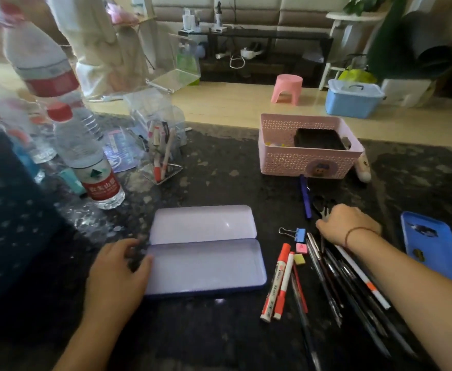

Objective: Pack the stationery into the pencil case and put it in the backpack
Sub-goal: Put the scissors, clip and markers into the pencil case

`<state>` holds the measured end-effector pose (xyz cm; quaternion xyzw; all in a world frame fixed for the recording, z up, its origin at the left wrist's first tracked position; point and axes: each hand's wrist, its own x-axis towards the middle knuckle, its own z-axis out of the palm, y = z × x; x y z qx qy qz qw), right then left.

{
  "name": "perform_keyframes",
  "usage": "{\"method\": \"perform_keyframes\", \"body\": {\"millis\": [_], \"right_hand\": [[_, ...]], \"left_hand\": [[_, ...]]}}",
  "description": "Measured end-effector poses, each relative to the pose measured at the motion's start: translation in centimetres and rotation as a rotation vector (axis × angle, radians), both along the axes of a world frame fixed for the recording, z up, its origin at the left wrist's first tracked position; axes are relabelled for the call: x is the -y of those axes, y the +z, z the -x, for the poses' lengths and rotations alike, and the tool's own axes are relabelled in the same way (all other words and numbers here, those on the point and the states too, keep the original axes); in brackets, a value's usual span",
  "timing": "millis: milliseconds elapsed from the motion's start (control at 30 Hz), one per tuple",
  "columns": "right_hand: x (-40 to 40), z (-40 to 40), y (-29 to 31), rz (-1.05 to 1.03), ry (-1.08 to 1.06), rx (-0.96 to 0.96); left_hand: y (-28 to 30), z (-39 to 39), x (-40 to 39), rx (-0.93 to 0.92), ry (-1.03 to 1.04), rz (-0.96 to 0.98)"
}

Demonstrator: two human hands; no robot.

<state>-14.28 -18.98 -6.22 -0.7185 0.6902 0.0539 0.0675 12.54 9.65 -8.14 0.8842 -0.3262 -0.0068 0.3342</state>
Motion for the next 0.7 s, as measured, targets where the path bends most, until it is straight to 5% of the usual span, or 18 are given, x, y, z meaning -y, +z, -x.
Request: {"method": "perform_keyframes", "body": {"millis": [133, 300, 400, 567, 700], "right_hand": [[0.4, 0.5, 0.4, -0.040, -0.089, 0.173], [-2.8, 2.3, 2.5, 0.081, -0.018, 0.850], [-7.0, 0.7, 4.2, 0.146, 0.091, 1.030], [-14.4, -5.6, 3.9, -0.004, 0.723, 0.838], [-16.1, -8.9, 1.0, -0.009, 0.852, 0.510]], "left_hand": [[0.1, 0.3, -0.6, -0.126, -0.026, 0.063], [0.7, 1.4, -1.9, -0.284, -0.079, 0.070], [0.9, 1.2, -1.9, -0.344, -0.110, 0.034], [0.2, -0.3, -1.1, -0.465, -0.059, 0.101], [0.0, -0.3, -0.5, -0.414, -0.078, 0.127]]}}
